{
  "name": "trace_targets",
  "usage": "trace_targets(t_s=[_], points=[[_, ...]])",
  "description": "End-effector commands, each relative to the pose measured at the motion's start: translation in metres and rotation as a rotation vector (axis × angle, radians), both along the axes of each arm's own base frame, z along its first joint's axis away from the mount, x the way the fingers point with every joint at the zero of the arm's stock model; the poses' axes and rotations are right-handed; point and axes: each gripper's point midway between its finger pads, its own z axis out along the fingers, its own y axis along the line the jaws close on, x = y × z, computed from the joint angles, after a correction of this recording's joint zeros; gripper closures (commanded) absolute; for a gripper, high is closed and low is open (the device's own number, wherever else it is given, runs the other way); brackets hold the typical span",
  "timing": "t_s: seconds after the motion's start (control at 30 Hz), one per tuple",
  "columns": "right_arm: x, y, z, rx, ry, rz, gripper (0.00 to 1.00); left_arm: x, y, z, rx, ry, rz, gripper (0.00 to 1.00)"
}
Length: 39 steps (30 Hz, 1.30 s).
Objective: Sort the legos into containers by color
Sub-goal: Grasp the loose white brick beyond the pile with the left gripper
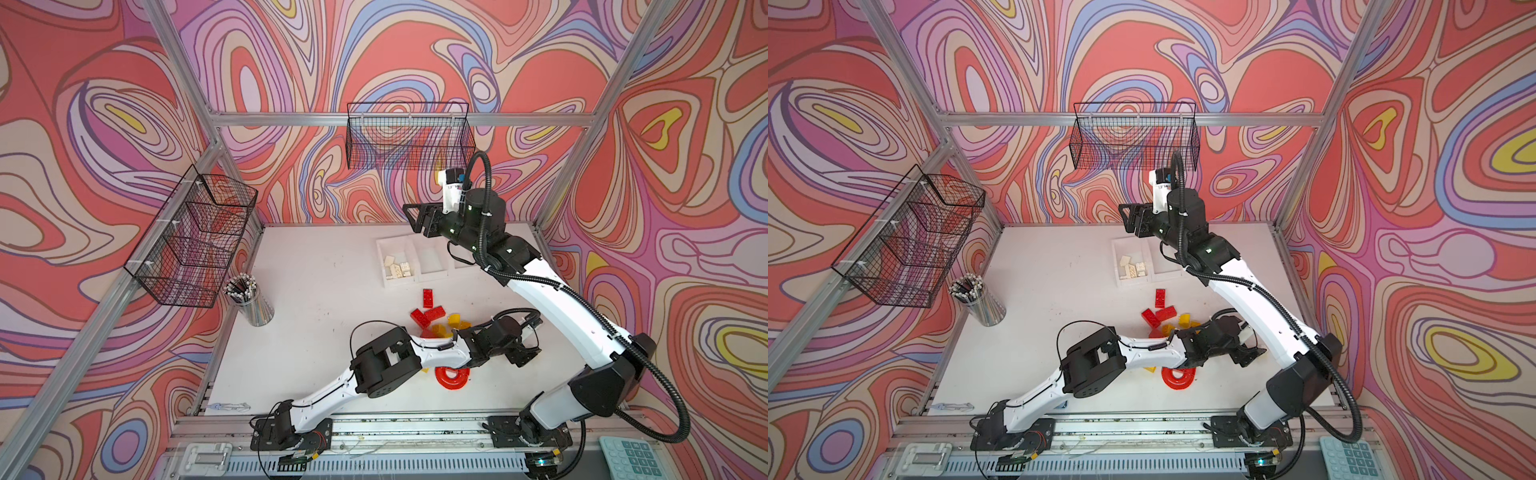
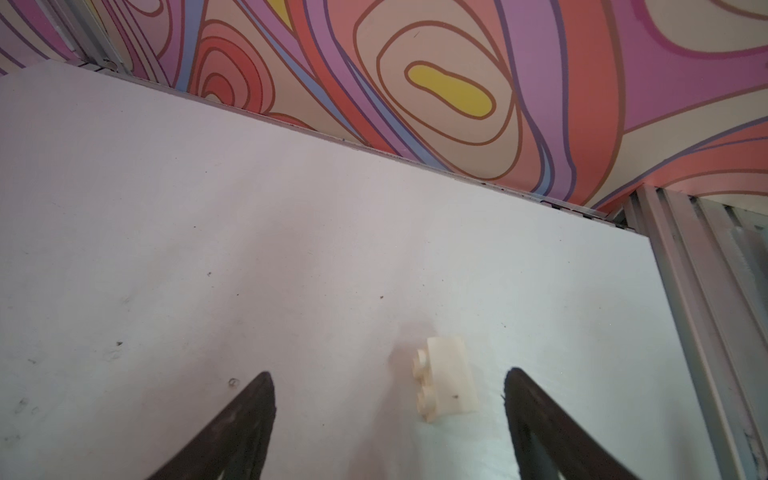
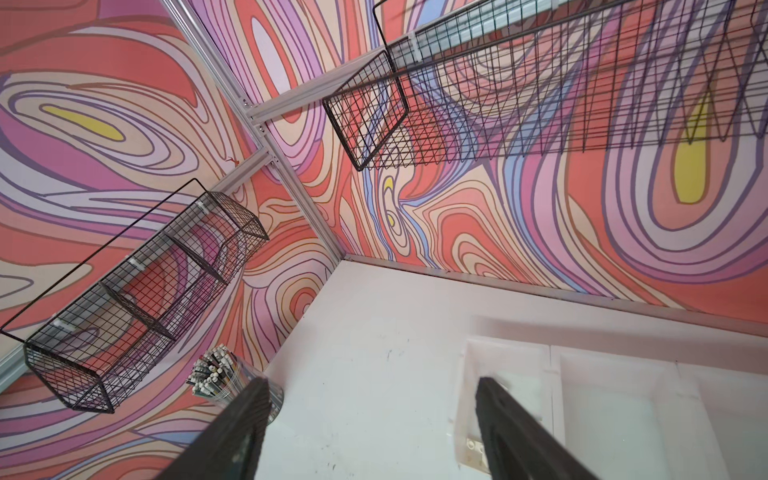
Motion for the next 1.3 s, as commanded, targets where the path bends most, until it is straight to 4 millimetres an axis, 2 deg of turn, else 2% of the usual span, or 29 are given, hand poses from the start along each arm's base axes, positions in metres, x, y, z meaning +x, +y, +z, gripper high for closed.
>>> trace_targets(t_s=[0.0, 0.23, 0.43, 0.53, 0.77, 0.9, 1.0, 1.13, 1.27], points=[[0.002, -0.001, -0.003, -0.018, -0.022, -0.02, 0.18, -0.002, -0.011, 0.002, -0.041, -0.003, 0.028, 0.14], [0.004, -0.001, -0.015, -0.046, -0.011, -0.028, 0.18, -0.019, -0.023, -0.024, 0.014, -0.008, -0.001, 0.14], [0.003, 0.0, -0.018, -0.044, -0.005, -0.024, 0.19, -0.01, -0.02, -0.045, 0.098, -0.012, 0.056, 0.19], [0.002, 0.001, -0.018, -0.044, -0.006, -0.021, 0.19, -0.008, -0.021, -0.052, 0.144, -0.004, 0.072, 0.25], [0.003, 0.001, -0.022, -0.046, -0.005, -0.024, 0.2, -0.009, -0.021, -0.057, 0.149, 0.002, 0.062, 0.51], [0.004, 0.002, -0.024, -0.048, -0.002, -0.021, 0.2, -0.011, -0.02, -0.063, 0.165, 0.016, 0.054, 0.57], [0.004, 0.002, -0.023, -0.046, -0.004, -0.022, 0.2, -0.014, -0.019, -0.066, 0.175, 0.017, 0.041, 0.66], [0.004, 0.003, -0.026, -0.049, 0.0, -0.015, 0.2, -0.013, -0.018, -0.061, 0.184, -0.003, 0.039, 0.75], [0.005, 0.003, -0.031, -0.05, 0.006, -0.018, 0.2, -0.007, -0.011, -0.045, 0.172, -0.044, 0.066, 0.78]])
